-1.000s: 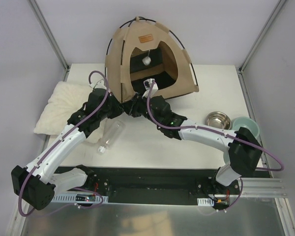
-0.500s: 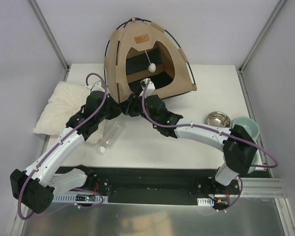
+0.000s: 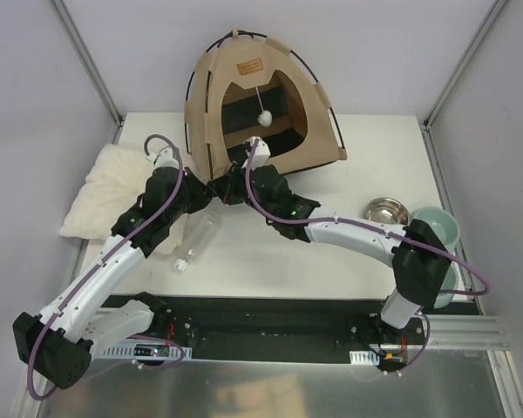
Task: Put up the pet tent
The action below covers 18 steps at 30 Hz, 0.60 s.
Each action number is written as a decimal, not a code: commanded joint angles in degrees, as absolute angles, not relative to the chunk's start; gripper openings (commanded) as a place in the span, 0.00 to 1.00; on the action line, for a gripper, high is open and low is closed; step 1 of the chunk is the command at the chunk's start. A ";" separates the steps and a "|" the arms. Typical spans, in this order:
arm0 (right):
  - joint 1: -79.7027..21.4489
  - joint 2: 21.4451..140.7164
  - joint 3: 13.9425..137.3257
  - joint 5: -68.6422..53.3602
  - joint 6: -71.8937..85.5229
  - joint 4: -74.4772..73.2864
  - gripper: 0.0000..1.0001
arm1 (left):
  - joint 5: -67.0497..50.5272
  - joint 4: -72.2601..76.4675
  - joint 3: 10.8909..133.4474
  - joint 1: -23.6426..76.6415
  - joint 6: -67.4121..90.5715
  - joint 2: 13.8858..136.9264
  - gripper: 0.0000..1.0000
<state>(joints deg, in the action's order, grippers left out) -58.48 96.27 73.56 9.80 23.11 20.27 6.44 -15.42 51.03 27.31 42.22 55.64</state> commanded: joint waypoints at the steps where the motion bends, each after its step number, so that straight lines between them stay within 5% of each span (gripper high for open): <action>1: -56.95 92.91 69.79 20.20 24.08 26.97 0.00 | 6.50 -14.16 48.44 27.77 39.55 50.28 0.00; 18: -54.76 93.78 75.14 18.38 27.53 36.65 0.00 | -6.58 4.48 35.42 27.77 20.07 45.62 0.00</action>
<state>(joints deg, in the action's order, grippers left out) -58.33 94.02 69.69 13.23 28.80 29.36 0.19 4.80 37.30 27.35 30.04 47.46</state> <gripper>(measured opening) 0.034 0.059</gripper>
